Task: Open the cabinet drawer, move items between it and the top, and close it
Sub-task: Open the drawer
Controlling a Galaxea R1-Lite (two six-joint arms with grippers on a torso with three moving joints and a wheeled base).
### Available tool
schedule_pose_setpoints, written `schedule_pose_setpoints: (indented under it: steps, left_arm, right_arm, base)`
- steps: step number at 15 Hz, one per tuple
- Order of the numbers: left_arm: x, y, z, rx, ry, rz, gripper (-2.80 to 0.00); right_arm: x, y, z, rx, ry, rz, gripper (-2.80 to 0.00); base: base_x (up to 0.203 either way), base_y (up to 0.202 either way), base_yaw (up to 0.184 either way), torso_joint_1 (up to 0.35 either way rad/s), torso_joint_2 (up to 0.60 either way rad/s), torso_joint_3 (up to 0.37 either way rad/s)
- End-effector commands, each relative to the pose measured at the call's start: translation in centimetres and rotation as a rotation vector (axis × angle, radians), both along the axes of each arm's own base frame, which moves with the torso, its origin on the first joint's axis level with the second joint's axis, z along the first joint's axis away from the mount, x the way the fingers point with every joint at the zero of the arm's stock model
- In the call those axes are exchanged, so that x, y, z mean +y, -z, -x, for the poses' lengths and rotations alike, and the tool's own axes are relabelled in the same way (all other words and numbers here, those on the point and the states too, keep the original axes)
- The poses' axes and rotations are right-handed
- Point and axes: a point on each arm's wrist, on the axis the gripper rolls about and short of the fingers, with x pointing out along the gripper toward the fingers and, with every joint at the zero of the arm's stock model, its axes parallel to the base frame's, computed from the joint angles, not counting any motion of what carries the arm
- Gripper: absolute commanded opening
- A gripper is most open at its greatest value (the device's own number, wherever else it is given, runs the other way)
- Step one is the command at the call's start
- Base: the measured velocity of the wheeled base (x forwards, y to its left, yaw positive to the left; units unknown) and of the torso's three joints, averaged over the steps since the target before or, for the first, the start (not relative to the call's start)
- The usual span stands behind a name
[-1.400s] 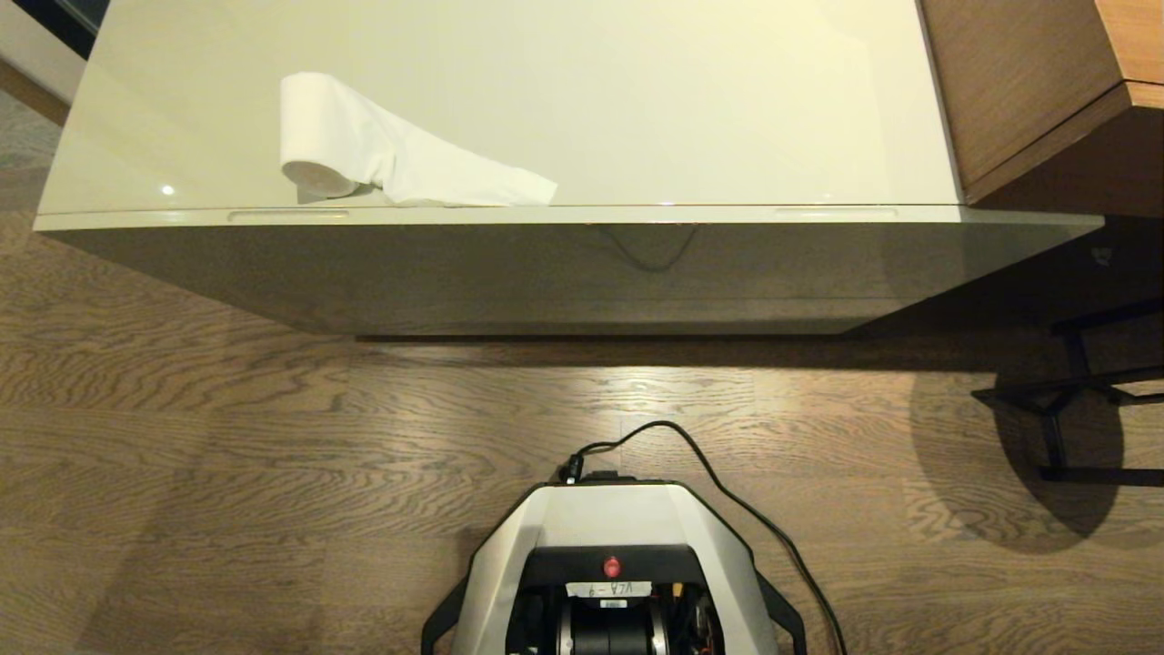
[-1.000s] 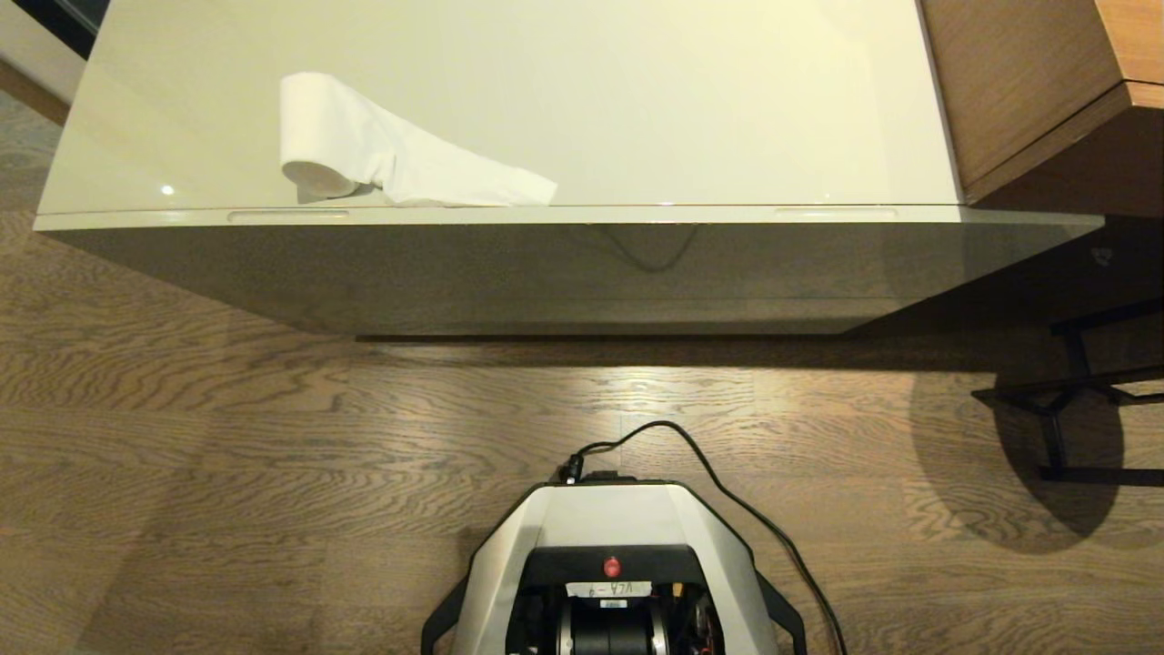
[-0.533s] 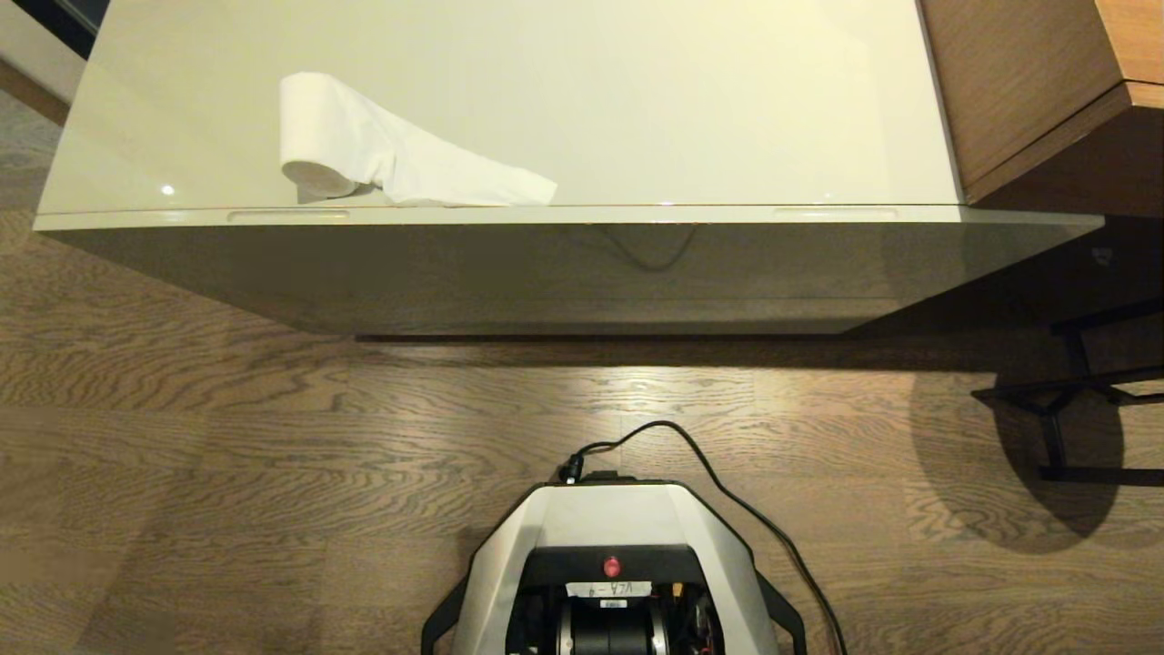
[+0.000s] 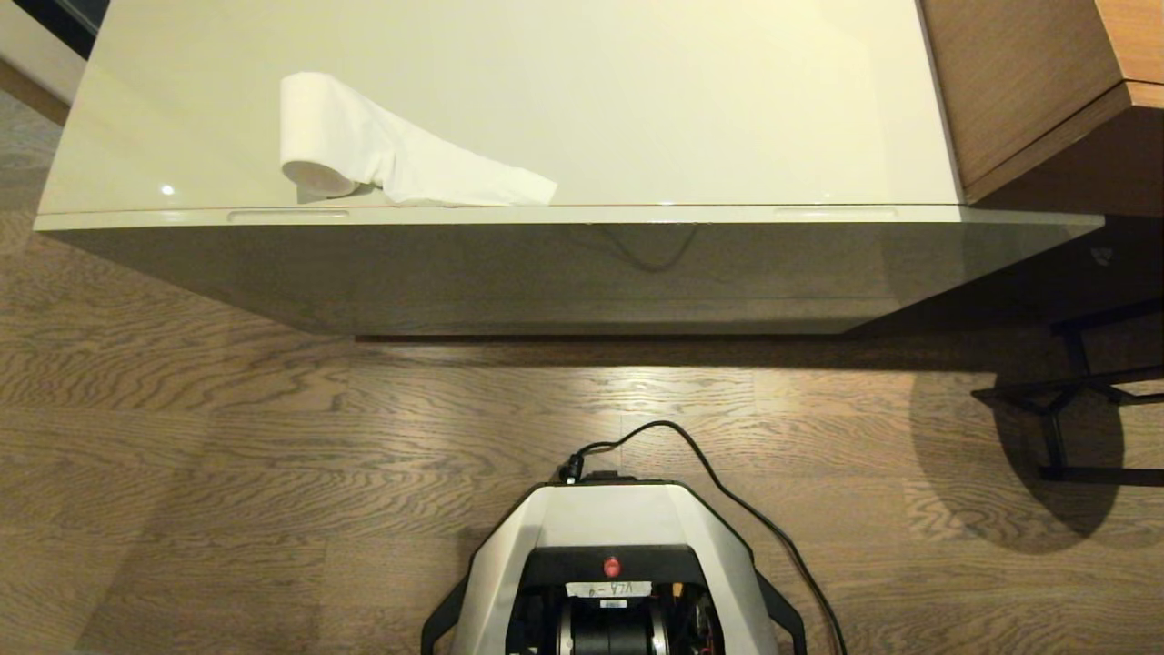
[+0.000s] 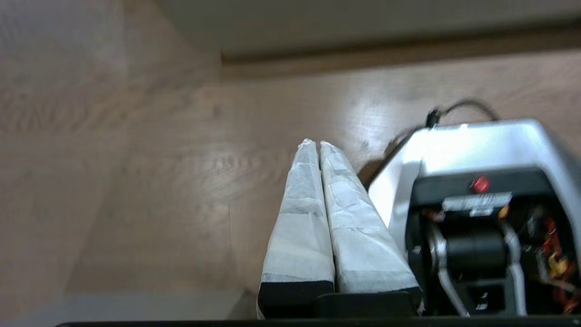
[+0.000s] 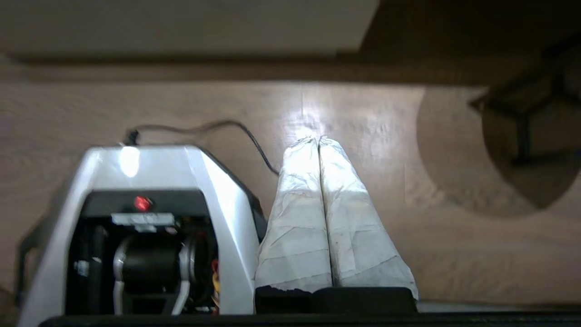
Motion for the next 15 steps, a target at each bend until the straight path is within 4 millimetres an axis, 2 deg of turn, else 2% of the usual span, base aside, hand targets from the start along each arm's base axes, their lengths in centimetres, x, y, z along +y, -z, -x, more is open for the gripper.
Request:
schedule_pose_setpoints:
  steps: [1, 3, 4, 5, 7, 9, 10, 11, 12, 13, 14, 15]
  left_arm:
    - [0.0, -2.6, 0.5, -0.001, 0.013, 0.018, -2.8]
    - [0.0, -4.6, -0.3, 0.053, 0.013, 0.077, -2.8]
    - [-0.1, -6.2, -1.0, 0.071, 0.005, 0.127, -2.8]
    - [-0.1, -7.9, -1.5, 0.068, -0.006, 0.173, -2.8]
    - [0.1, -11.4, -4.3, 0.113, -0.043, 0.259, -2.8]
    - [0.3, -14.0, -7.8, 0.125, -0.07, 0.318, -2.8]
    - [0.5, -14.9, -9.7, 0.109, -0.08, 0.343, -2.8]
    - [0.6, -15.8, -10.7, 0.063, -0.084, 0.366, -2.8]
    - [0.7, -16.3, -11.5, 0.037, -0.084, 0.374, -2.8]
    - [0.9, -16.5, -13.3, 0.039, -0.086, 0.375, -2.8]
    - [1.1, -16.3, -15.7, 0.057, -0.092, 0.376, -2.8]
    - [1.4, -15.9, -19.0, 0.083, -0.1, 0.376, -2.8]
  right_arm:
    - [0.1, -4.0, 3.0, -0.029, -0.035, 0.002, -2.8]
    - [0.2, -6.7, 5.5, -0.088, -0.101, 0.009, -2.8]
    - [0.3, -7.5, 6.2, -0.084, -0.138, 0.013, -2.8]
    - [0.3, -8.2, 6.4, -0.077, -0.152, 0.005, -2.8]
    - [0.3, -11.9, 5.2, -0.047, -0.151, -0.07, -2.8]
    - [0.3, -15.5, 1.1, 0.083, -0.139, -0.169, -2.8]
    - [0.3, -16.7, -1.4, 0.154, -0.13, -0.209, -2.8]
    - [0.3, -17.6, -3.0, 0.19, -0.123, -0.245, -2.8]
    - [0.3, -18.1, -4.6, 0.225, -0.119, -0.257, -2.8]
    - [0.3, -18.2, -7.4, 0.295, -0.113, -0.251, -2.8]
    - [0.3, -18.0, -10.6, 0.372, -0.106, -0.246, -2.8]
    - [0.4, -17.5, -14.0, 0.442, -0.1, -0.239, -2.8]
  base:
    - [0.0, 0.0, 0.0, 0.0, 0.0, 0.0]
    - [0.0, 0.0, 0.0, 0.0, 0.0, 0.0]
    - [0.0, 0.0, 0.0, 0.0, 0.0, 0.0]
    - [0.0, 0.0, 0.0, 0.0, 0.0, 0.0]
    - [0.0, 0.0, 0.0, 0.0, 0.0, 0.0]
    - [0.0, 0.0, 0.0, 0.0, 0.0, 0.0]
    - [0.0, 0.0, 0.0, 0.0, 0.0, 0.0]
    - [0.0, 0.0, 0.0, 0.0, 0.0, 0.0]
    - [0.0, 0.0, 0.0, 0.0, 0.0, 0.0]
    - [0.0, 0.0, 0.0, 0.0, 0.0, 0.0]
    - [0.0, 0.0, 0.0, 0.0, 0.0, 0.0]
    - [0.0, 0.0, 0.0, 0.0, 0.0, 0.0]
